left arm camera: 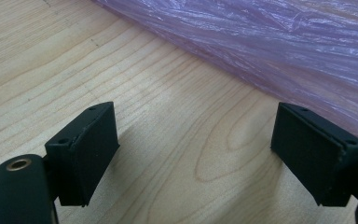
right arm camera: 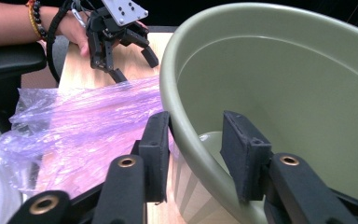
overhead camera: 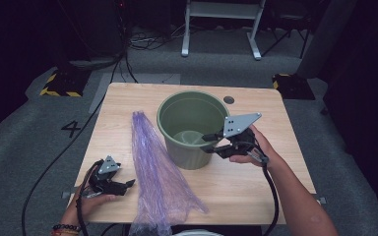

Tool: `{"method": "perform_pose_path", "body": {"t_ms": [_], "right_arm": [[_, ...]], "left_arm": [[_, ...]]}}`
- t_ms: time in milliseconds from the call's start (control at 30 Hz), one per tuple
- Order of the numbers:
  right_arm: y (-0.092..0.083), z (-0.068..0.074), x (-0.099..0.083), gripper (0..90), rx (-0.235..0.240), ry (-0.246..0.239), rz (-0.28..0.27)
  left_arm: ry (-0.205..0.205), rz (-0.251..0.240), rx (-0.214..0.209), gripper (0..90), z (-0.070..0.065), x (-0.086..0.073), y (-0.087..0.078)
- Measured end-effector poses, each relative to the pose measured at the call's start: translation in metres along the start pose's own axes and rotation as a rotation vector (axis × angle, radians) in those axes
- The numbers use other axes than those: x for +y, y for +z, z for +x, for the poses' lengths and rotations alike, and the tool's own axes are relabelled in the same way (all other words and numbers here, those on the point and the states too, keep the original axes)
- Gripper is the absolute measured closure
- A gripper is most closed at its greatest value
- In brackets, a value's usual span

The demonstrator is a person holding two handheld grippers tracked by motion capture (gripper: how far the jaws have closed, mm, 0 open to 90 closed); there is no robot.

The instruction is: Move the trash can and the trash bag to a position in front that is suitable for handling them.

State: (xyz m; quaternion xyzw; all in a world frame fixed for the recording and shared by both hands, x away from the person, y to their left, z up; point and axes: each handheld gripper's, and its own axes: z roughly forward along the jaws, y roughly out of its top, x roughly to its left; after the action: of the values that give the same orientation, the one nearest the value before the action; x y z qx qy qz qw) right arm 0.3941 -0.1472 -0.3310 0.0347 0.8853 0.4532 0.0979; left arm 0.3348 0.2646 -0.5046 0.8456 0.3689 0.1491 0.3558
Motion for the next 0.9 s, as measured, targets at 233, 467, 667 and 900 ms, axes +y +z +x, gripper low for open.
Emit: {"method": "perform_pose_path", "body": {"t_ms": [233,467,667,900], "right_arm": [[0.000,0.003,0.003,70.3,0.003,-0.033,0.010],[-0.001,0.008,0.006,79.2,-0.030,-0.056,0.039],[-0.006,0.014,0.005,79.4,-0.052,-0.075,0.051],[-0.012,0.022,0.001,79.5,-0.075,-0.089,0.057]], "left_arm": [[0.000,0.000,0.000,14.3,0.000,0.000,0.000],[-0.001,-0.002,0.006,14.6,-0.001,0.000,0.000],[0.000,-0.004,0.007,14.8,-0.002,0.001,0.001],[0.032,-0.001,-0.018,15.0,-0.006,0.001,0.001]]}}
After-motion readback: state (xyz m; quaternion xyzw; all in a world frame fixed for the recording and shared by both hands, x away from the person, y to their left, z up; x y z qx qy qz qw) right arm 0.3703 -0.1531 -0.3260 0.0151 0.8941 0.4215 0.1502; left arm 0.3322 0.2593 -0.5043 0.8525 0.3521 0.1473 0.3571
